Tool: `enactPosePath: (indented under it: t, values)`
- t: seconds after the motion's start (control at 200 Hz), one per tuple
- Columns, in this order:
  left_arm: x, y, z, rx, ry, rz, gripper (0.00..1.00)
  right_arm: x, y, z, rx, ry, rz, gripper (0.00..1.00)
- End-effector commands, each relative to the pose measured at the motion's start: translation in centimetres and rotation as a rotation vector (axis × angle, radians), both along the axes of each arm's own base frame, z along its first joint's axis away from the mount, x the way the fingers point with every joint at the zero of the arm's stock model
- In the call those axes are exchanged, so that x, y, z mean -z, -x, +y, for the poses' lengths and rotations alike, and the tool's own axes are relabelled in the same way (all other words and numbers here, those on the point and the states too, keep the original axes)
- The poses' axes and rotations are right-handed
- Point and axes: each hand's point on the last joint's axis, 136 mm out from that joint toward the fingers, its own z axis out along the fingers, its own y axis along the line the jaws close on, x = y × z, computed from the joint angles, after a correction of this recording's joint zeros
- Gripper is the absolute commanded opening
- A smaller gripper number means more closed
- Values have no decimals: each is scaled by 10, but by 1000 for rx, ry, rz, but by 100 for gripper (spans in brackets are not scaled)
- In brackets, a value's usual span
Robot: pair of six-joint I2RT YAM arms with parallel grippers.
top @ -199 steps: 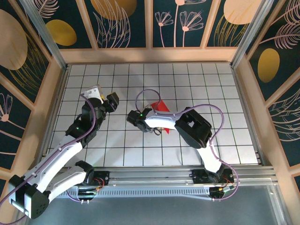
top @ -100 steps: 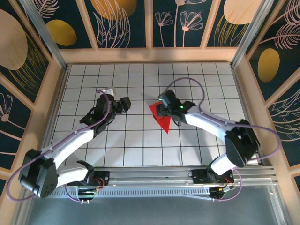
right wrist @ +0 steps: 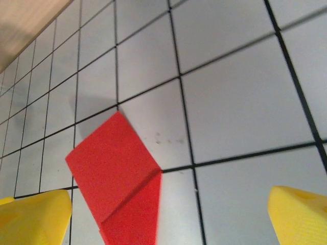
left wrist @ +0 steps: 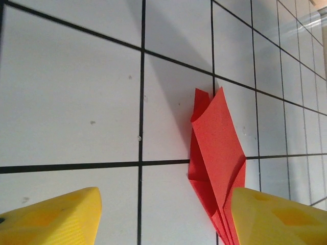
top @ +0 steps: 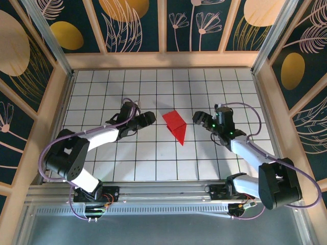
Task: Fold a paper plane with a square sheet of paper (fold left side to right side)
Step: Pick up the paper from the center of the table.
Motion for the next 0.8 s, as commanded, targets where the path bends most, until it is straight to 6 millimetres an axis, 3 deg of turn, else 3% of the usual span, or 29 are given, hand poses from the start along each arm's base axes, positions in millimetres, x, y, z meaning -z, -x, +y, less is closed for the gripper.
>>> enactPosePath:
  t: [0.0, 0.335, 0.641, 0.796]
  values:
    - [-5, -2, -23, 29, 119, 15, 67, -6, 1, 3, -22, -144, -29, 99]
    - [23, -1, -52, 71, 164, 101, 67, 20, 9, -6, -11, -158, 30, 99]
    - [34, -5, -76, 105, 180, 129, 66, 20, 7, -8, -12, -162, 29, 99]
    - [41, -13, -83, 111, 180, 137, 60, 20, 8, -9, -15, -162, 28, 99]
